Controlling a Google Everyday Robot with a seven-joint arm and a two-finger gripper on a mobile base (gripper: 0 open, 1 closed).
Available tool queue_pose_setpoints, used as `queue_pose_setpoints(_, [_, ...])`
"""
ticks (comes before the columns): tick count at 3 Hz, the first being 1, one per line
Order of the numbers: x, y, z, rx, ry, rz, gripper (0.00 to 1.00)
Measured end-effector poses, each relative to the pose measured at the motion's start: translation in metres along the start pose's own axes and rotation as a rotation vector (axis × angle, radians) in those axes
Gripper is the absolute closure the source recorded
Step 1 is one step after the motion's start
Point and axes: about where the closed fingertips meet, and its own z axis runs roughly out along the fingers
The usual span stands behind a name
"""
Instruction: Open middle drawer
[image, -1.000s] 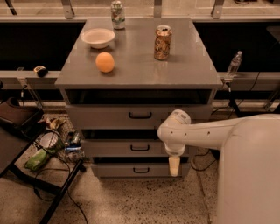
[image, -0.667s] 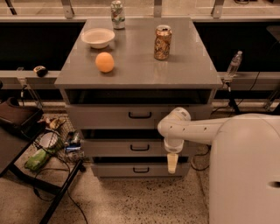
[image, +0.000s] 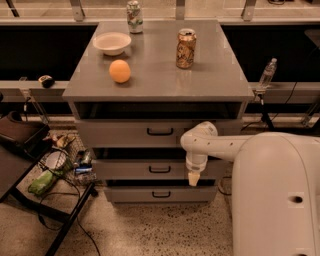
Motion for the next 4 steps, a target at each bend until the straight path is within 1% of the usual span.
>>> queue_pose_setpoints(1, [0.0091, -0.0009, -0.0107, 0.017, -0.007, 0.026, 0.72])
queue_pose_setpoints(2, [0.0095, -0.0010, -0.0134, 0.017, -0.007, 0.026, 0.96])
queue_pose_setpoints(3, [0.0116, 0.0005, -0.0140, 0.017, -0.007, 0.026, 1.00])
queue_pose_setpoints(4, [0.0116, 0.0005, -0.0140, 0.017, -0.007, 0.026, 0.81])
